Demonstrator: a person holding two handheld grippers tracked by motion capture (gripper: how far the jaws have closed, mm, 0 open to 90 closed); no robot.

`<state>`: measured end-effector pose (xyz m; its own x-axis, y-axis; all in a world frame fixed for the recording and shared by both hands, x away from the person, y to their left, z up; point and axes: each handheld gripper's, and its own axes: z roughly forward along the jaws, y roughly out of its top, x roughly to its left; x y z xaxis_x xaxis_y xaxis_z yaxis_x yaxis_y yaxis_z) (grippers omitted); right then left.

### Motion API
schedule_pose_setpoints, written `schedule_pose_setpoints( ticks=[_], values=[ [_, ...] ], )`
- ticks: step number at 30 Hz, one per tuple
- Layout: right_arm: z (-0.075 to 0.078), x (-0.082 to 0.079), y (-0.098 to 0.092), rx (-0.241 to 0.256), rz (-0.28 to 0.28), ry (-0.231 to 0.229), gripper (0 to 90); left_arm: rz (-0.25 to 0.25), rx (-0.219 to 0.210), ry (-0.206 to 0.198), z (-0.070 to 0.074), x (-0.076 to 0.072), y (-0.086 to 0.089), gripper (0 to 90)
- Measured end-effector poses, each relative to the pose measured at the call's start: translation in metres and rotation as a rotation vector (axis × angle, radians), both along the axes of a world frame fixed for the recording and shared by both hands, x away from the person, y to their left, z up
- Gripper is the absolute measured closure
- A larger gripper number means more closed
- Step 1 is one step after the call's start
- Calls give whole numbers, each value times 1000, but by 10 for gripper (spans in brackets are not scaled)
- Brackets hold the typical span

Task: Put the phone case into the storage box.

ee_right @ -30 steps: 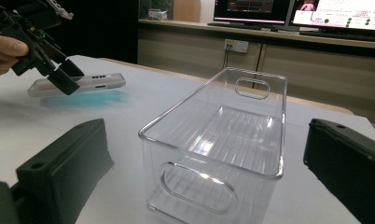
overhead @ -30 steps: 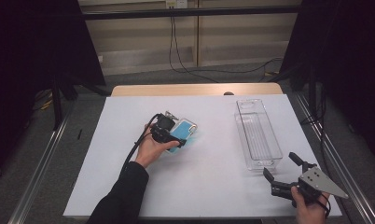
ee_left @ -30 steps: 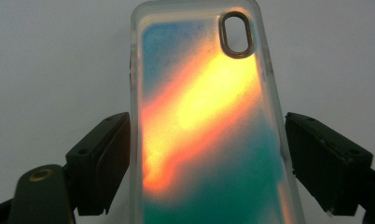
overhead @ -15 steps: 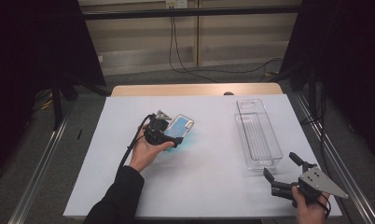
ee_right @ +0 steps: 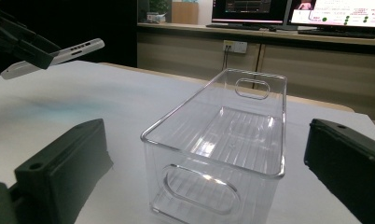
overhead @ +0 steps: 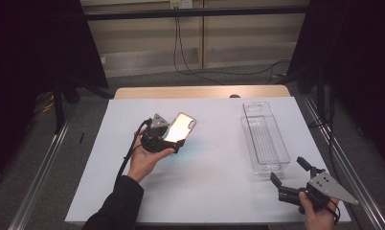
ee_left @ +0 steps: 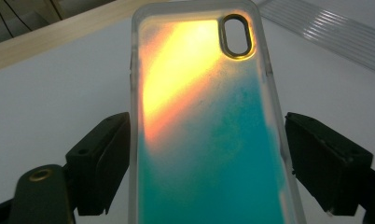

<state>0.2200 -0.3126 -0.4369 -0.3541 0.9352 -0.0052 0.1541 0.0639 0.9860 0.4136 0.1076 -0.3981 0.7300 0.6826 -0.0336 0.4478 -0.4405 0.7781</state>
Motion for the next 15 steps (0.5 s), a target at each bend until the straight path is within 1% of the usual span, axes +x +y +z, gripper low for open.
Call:
schedule_pose_setpoints(
  ticks=[1, 4, 7, 8, 9, 11, 12, 13, 15],
  values=[
    [0, 0, 0, 1, -3, 2, 0, 1, -5, -12, 1, -4, 3, 169],
    [1, 0, 1, 7, -13, 19, 0, 6, -11, -30, 1, -9, 8, 169],
    [1, 0, 1, -2, -8, 31, 0, 13, -19, -37, 1, -12, 11, 169],
    [4, -1, 4, -3, -2, 11, 0, 17, -28, -36, 3, -15, 14, 169],
    [5, -2, 5, -10, 3, 14, 0, 20, -32, -46, 4, -16, 15, 169],
    [9, -2, 8, 0, 23, 12, 0, 26, -44, -57, 6, -19, 16, 169],
    [10, -2, 8, -12, 37, 24, 13, 26, -47, -64, 7, -21, 16, 169],
    [11, -2, 10, -13, 46, 31, 12, 28, -51, -71, 8, -23, 16, 169],
    [11, -3, 11, 2, 49, 36, 21, 29, -57, -76, 9, -25, 16, 169]
  ],
)
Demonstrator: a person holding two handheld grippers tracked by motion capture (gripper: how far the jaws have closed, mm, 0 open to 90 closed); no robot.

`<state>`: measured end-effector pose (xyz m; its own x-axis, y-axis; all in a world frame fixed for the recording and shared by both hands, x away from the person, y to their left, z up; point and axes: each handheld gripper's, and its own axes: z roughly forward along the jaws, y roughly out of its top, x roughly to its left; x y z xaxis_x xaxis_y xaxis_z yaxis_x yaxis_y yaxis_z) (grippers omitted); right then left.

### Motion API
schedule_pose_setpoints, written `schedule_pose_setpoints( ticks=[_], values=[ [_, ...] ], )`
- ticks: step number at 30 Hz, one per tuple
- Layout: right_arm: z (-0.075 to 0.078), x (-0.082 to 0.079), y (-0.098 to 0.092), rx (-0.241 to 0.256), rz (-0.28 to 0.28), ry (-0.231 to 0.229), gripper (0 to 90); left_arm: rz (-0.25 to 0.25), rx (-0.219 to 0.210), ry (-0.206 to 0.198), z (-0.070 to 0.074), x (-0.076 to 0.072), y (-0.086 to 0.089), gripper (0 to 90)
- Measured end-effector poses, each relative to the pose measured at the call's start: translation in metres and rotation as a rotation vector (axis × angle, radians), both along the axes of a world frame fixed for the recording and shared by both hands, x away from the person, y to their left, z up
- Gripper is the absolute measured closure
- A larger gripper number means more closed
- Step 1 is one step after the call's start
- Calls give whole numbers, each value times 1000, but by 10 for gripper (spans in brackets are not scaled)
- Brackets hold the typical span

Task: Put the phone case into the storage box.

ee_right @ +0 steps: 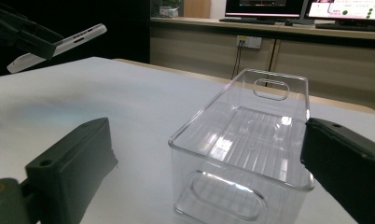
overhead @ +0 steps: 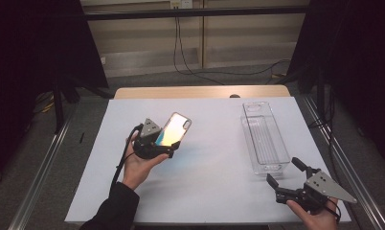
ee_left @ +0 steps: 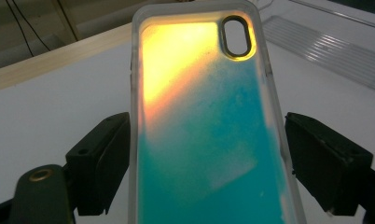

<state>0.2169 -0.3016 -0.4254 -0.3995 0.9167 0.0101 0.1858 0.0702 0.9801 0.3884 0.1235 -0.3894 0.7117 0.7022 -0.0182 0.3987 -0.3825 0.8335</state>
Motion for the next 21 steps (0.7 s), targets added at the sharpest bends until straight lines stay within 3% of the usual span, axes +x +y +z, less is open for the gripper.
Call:
schedule_pose_setpoints(
  ticks=[3, 6, 14, 21],
  values=[
    [2, -1, 2, 3, -9, -19, 24, -7, -9, -14, 2, -6, -1, 169],
    [6, -4, 6, 56, -8, -26, 68, -15, -7, -26, 4, -12, -4, 169],
    [10, -2, 10, 47, -10, -25, 55, -31, -20, -53, 5, -19, -14, 169],
    [13, 3, 15, 9, -8, -21, 47, -47, -26, -72, 10, -26, -21, 169]
  ],
)
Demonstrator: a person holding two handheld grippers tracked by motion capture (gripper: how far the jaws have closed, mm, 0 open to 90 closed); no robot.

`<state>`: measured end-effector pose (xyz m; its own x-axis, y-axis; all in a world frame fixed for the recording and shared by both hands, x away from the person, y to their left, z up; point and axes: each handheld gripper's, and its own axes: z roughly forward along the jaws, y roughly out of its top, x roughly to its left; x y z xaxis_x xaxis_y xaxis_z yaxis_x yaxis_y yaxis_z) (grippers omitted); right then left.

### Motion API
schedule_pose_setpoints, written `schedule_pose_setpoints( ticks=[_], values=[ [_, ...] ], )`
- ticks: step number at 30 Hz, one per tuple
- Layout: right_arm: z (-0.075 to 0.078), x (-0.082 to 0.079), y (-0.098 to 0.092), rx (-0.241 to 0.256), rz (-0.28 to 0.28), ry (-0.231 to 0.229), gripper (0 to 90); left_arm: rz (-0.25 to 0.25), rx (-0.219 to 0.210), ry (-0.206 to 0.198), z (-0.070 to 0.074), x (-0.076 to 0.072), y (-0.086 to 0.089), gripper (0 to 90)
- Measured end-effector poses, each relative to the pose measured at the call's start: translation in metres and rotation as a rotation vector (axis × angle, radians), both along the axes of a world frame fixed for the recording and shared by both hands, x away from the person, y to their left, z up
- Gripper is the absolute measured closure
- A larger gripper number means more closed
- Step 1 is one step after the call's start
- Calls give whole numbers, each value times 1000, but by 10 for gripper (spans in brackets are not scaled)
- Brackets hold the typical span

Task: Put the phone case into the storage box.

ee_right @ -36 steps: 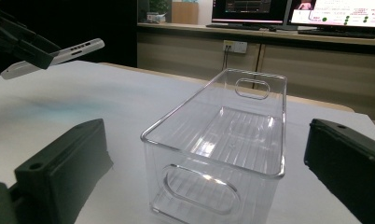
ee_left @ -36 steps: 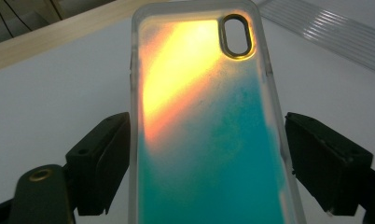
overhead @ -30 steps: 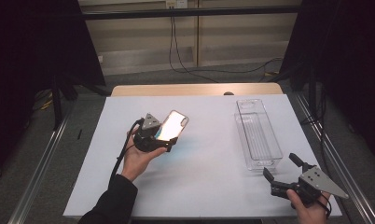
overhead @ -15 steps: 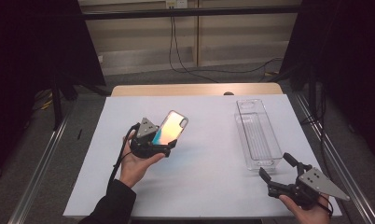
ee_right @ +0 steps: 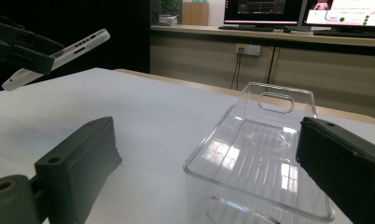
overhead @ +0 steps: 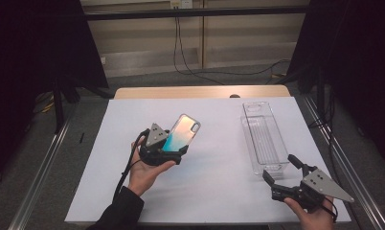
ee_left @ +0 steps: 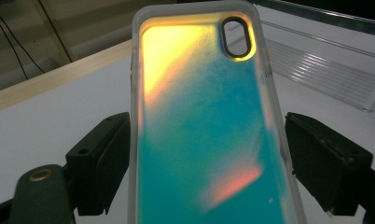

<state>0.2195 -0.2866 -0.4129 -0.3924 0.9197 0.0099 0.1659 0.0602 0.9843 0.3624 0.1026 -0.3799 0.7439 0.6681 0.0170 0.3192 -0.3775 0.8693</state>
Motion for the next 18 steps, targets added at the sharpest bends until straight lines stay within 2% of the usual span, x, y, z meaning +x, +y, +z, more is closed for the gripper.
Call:
schedule_pose_setpoints(
  ticks=[3, 7, 13, 18],
  values=[
    [2, 4, 4, -24, 12, 33, 55, -13, -4, -16, 3, -5, -3, 169],
    [5, 7, 5, -24, 18, 44, 55, -24, -1, -22, 4, -7, -6, 169],
    [8, 15, 11, 4, 99, 141, 51, -30, 4, -25, 3, -10, -10, 169],
    [9, 20, 17, 6, 103, 151, 60, -39, 1, -25, 3, -13, -13, 169]
  ],
)
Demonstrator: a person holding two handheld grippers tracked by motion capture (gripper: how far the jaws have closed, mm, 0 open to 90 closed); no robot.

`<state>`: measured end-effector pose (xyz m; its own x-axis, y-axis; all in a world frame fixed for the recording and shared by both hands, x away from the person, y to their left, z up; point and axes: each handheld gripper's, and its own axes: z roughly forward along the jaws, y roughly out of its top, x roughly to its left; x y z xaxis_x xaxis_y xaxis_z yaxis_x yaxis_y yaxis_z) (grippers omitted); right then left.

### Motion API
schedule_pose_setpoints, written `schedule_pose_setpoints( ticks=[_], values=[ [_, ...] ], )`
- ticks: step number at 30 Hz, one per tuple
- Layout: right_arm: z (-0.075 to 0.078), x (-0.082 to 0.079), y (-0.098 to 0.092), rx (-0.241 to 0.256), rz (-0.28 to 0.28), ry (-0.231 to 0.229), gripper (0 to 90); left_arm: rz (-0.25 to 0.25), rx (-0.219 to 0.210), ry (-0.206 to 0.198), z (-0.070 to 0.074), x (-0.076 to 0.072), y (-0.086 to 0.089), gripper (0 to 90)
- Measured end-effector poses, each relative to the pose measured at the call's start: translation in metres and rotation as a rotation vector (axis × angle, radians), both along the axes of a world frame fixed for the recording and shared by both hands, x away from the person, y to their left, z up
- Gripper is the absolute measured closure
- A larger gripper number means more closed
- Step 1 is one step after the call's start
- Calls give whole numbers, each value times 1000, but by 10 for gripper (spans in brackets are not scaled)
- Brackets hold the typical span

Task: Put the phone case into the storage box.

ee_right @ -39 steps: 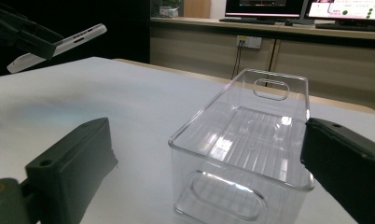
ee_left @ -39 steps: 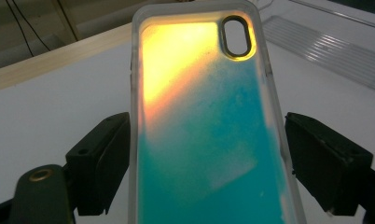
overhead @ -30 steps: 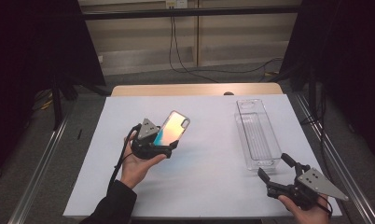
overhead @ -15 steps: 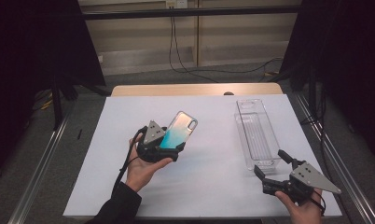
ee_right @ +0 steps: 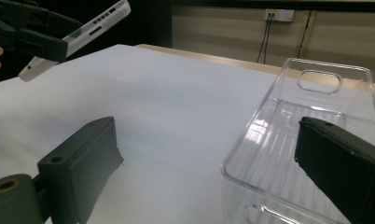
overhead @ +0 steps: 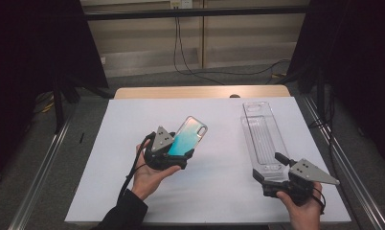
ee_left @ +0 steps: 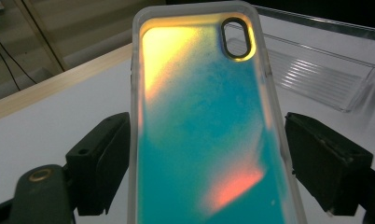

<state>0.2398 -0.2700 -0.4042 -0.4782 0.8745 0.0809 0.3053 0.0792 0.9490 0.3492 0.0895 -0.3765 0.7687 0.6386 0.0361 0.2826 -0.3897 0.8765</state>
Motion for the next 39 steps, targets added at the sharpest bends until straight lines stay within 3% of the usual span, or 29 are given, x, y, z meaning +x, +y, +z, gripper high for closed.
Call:
schedule_pose_setpoints(
  ticks=[5, 12, 16, 25, 28, 29, 33, 39],
  values=[
    [6, 12, 11, 8, 31, 8, 68, -23, 7, -5, 0, -5, -8, 169],
    [12, 24, 23, 35, 25, 23, 47, -30, 9, -8, -1, -7, -13, 169],
    [15, 30, 30, 5, 28, 26, 16, -26, 13, -14, 0, -8, -15, 169],
    [22, 42, 39, 24, 32, 47, 32, -30, 34, -21, -4, -11, -23, 170],
    [26, 48, 43, 26, 51, 46, 65, -28, 40, -27, -4, -12, -27, 169],
    [29, 51, 45, 3, 77, 39, 106, -28, 40, -25, -5, -12, -29, 169],
    [32, 57, 50, 6, 91, 62, 112, -29, 42, -32, -5, -14, -33, 170],
    [35, 62, 53, 1, 69, 53, 116, -27, 49, -52, -5, -17, -38, 169]
  ],
)
